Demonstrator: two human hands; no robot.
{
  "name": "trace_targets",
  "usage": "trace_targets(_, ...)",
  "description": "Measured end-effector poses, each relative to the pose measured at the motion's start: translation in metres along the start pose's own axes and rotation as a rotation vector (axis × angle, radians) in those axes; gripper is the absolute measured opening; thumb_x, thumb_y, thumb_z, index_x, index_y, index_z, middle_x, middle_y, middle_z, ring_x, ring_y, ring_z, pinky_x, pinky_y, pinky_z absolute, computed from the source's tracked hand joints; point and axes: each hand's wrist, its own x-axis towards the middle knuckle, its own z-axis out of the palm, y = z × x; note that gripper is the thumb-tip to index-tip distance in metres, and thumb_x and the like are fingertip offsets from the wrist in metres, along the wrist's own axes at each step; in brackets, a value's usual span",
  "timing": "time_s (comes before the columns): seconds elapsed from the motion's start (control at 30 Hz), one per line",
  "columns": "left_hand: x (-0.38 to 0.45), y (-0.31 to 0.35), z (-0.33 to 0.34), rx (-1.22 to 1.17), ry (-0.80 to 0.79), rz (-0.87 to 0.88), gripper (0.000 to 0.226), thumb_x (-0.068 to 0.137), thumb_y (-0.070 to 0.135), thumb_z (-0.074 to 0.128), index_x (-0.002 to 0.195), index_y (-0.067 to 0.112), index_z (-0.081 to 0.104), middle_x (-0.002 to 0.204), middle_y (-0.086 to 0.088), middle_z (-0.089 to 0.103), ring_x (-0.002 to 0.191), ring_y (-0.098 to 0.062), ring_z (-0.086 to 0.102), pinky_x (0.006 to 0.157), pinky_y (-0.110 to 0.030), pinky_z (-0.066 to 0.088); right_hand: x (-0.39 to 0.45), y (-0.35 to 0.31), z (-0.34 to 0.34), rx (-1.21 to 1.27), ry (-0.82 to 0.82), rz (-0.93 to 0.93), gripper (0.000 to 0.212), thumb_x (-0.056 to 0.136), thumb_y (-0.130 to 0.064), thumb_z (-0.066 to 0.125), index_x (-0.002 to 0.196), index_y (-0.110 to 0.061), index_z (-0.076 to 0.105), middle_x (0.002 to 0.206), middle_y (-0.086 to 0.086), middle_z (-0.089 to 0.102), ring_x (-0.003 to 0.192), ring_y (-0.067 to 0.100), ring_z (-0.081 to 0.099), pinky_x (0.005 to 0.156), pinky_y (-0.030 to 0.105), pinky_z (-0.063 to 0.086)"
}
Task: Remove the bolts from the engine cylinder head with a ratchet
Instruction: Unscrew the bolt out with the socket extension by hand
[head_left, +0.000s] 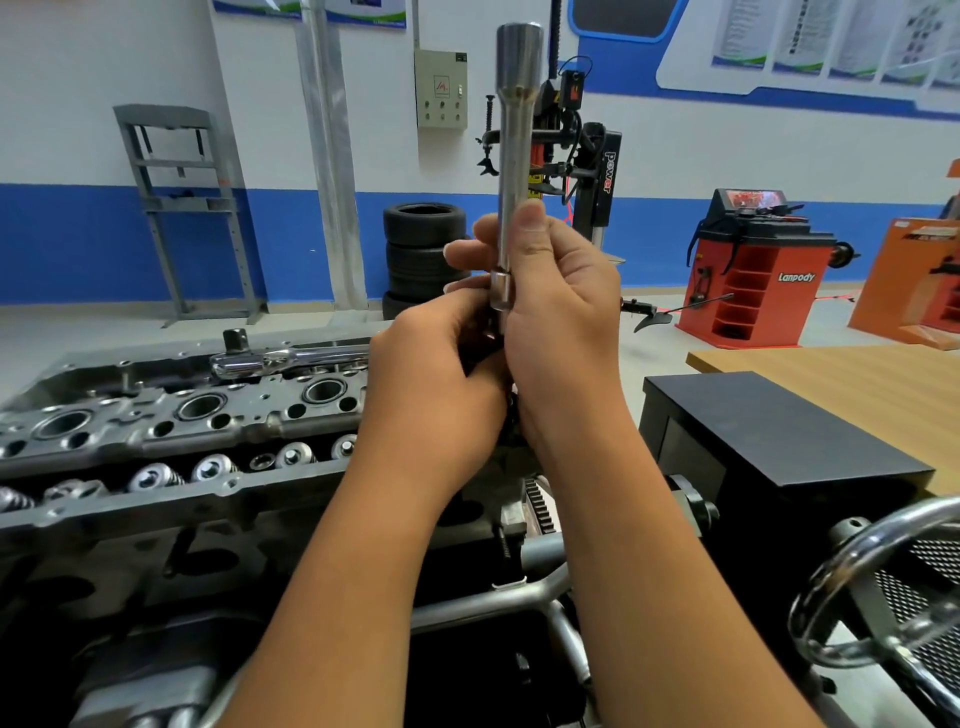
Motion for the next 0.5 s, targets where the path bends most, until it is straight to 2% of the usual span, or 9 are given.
trace_targets(0.07,-0.0015,0.0004,0.0024,-0.006,0.025,-0.002,0.038,0.087,0.0,0.074,0.106,0.033,0.078,0.086,0.014,0.078,0.077,0.001,0.072,0.072,-0.026,0.06,-0.001,-0.0015,-0.0018,0.007,-0.008,-0.008,0.02,0.103,-0.028,0.063,0.101,-0.008,0.06,0.093,0.021,0.077,0.079,0.031,0.073,0.077,0.05,0.061)
trace_targets(0.13,-0.0017,0.0002,0.0027,-0.008,0.029,0.004,0.035,0.088,0.002,0.075,0.109,0.029,0.079,0.088,0.012,0.079,0.08,-0.004,0.074,0.076,-0.034,0.063,-0.0016,-0.0021,-0.004,0.012,-0.002,-0.015,0.019,0.101,-0.025,0.066,0.1,-0.009,0.056,0.091,0.019,0.077,0.077,0.031,0.074,0.072,0.046,0.061)
trace_targets(0.2,-0.0008,-0.0001,0.0008,-0.019,-0.017,0.0,0.031,0.091,0.002,0.071,0.11,0.025,0.079,0.093,0.007,0.079,0.087,-0.014,0.075,0.079,-0.043,0.062,-0.0016,-0.0026,-0.0041,-0.005,0.004,-0.031,0.018,0.103,-0.024,0.063,0.096,-0.008,0.056,0.09,0.019,0.077,0.073,0.031,0.072,0.071,0.045,0.061)
trace_targets(0.3,-0.0005,0.0016,-0.0024,-0.054,-0.088,0.002,0.031,0.094,-0.003,0.065,0.105,0.024,0.076,0.095,0.003,0.079,0.091,-0.024,0.075,0.08,-0.049,0.062,-0.0013,-0.003,-0.0028,-0.031,0.003,-0.042,0.026,0.108,-0.025,0.053,0.093,-0.005,0.061,0.091,0.022,0.076,0.077,0.034,0.072,0.079,0.053,0.06)
trace_targets(0.4,-0.0015,0.0036,-0.0006,-0.061,-0.029,0.004,0.046,0.09,-0.004,0.07,0.097,0.041,0.071,0.09,0.01,0.079,0.083,-0.009,0.075,0.079,-0.044,0.063,-0.0018,-0.0037,-0.0025,-0.007,-0.015,-0.006,0.033,0.11,-0.027,0.049,0.097,-0.001,0.064,0.097,0.026,0.074,0.079,0.031,0.072,0.08,0.055,0.059)
trace_targets(0.5,-0.0019,0.0025,0.0021,-0.044,0.038,0.01,0.043,0.085,-0.001,0.077,0.094,0.041,0.072,0.085,0.014,0.078,0.076,0.0,0.073,0.075,-0.034,0.063,-0.0025,-0.0052,-0.0026,0.024,-0.015,0.01,0.022,0.104,-0.028,0.061,0.1,-0.006,0.06,0.092,0.021,0.077,0.077,0.029,0.073,0.067,0.043,0.062)
